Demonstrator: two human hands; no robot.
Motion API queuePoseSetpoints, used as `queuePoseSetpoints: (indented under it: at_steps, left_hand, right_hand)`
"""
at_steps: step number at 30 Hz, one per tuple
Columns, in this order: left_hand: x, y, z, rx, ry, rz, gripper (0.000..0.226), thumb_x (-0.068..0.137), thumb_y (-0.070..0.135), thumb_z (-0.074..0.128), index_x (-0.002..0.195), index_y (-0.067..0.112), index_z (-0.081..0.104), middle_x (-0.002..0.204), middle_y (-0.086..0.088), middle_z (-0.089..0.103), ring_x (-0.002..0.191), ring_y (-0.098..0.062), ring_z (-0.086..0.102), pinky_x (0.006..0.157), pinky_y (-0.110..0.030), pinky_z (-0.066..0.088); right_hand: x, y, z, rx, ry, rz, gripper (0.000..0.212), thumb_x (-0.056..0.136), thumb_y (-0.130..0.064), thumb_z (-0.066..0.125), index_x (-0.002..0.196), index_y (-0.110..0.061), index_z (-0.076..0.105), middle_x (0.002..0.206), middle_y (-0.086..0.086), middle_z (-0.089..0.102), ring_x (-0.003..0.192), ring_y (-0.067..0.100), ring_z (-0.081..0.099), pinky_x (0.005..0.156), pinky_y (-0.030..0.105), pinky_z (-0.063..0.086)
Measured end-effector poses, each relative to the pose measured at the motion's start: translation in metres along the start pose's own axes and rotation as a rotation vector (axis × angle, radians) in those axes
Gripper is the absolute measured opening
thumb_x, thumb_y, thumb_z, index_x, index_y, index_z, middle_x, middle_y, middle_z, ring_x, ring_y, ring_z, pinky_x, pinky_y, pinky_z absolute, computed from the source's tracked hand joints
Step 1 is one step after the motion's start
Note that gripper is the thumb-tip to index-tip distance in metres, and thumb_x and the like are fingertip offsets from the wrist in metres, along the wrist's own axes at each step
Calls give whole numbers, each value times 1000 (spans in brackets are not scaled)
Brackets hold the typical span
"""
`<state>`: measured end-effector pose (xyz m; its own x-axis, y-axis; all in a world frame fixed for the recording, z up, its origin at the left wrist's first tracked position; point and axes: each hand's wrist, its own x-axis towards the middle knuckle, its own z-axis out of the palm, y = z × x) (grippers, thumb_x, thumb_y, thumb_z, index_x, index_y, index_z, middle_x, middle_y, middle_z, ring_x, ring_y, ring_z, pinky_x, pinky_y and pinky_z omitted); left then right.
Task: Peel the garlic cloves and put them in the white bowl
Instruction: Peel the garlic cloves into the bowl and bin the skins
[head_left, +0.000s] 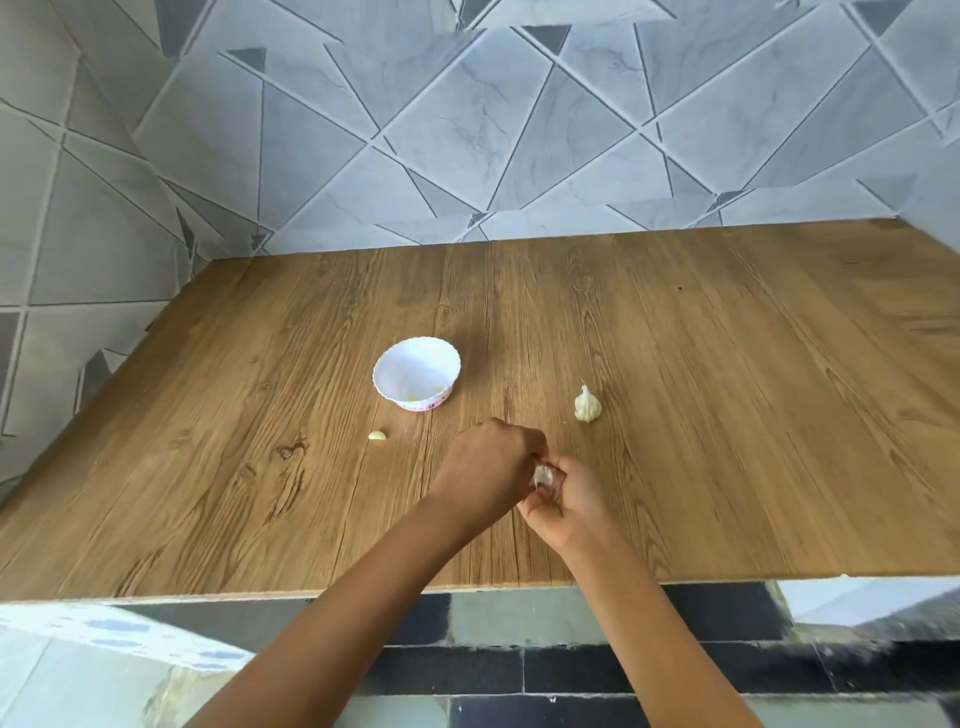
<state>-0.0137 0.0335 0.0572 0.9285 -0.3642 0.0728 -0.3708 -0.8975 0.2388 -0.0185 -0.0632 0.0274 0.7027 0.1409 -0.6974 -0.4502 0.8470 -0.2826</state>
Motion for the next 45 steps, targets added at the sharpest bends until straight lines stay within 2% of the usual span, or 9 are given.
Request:
queuePoseSetpoints:
  at_steps: [6, 10, 14, 17, 21, 24, 29, 35, 45]
  left_hand:
    - [-5, 4, -4, 11, 65, 10, 9, 89, 29, 59, 95, 23, 59, 93, 5, 64, 83, -19, 62, 68, -29, 49]
    - [-10, -19, -12, -176, 89, -135, 19, 88, 8, 58, 93, 20, 71, 86, 0, 72, 76, -20, 66, 67, -33, 54]
    - [-34, -69, -9, -115, 18, -381, 38, 87, -9, 47, 110, 12, 69, 105, -5, 71, 95, -18, 65, 85, -28, 52]
    - [-52, -77, 6, -137, -78, -492, 32, 89, -1, 50, 114, 9, 66, 112, -4, 67, 100, -17, 63, 83, -20, 46]
    - [-55, -54, 28, -214, -73, -522, 20, 91, 14, 57, 105, 8, 69, 102, -7, 69, 87, -18, 64, 74, -21, 51]
    - [-42, -36, 39, -230, 31, -492, 20, 92, 15, 56, 103, 7, 71, 98, -7, 70, 84, -19, 65, 74, -23, 51]
    - [-32, -36, 35, -328, 119, -447, 28, 83, -2, 54, 100, 9, 73, 95, -2, 73, 84, -12, 65, 66, -4, 39]
    - [-37, -62, 32, -219, 49, -530, 38, 83, -11, 46, 106, 7, 70, 107, -8, 68, 97, -22, 64, 84, -28, 51]
    - [-20, -45, 39, -251, 90, -301, 38, 88, -10, 48, 117, 9, 66, 118, -6, 66, 102, -17, 64, 87, -19, 49]
  right_hand:
    - [-1, 0, 0, 21, -71, 11, 23, 93, -4, 45, 72, -4, 54, 55, 6, 57, 44, 11, 56, 41, 16, 47]
    - [3, -2, -6, 61, -179, 55, 27, 98, -10, 41, 87, 6, 60, 76, 20, 67, 70, 27, 67, 66, 35, 58]
    - [8, -4, -12, 60, -219, 48, 32, 99, -12, 37, 94, 9, 61, 84, 21, 68, 88, 29, 63, 72, 40, 55]
    - [10, -3, -16, 40, -222, 55, 32, 99, -12, 38, 94, 8, 62, 86, 19, 70, 83, 28, 68, 72, 37, 57]
    - [9, -6, -19, 25, -205, 39, 32, 100, -14, 38, 98, 8, 62, 88, 19, 70, 91, 28, 65, 72, 36, 57]
    - [6, -11, -22, 17, -189, 16, 32, 100, -13, 38, 98, 7, 62, 88, 19, 71, 94, 27, 64, 74, 37, 56]
    - [3, -17, -28, 23, -181, 20, 33, 100, -14, 37, 96, 7, 63, 87, 18, 71, 96, 27, 63, 75, 39, 55]
    - [6, -18, -35, 45, -202, 45, 33, 100, -14, 37, 95, 7, 63, 88, 18, 71, 78, 27, 71, 74, 38, 56]
    - [1, -25, -36, 38, -199, 27, 33, 100, -14, 39, 94, 6, 64, 90, 18, 71, 82, 27, 70, 75, 38, 57]
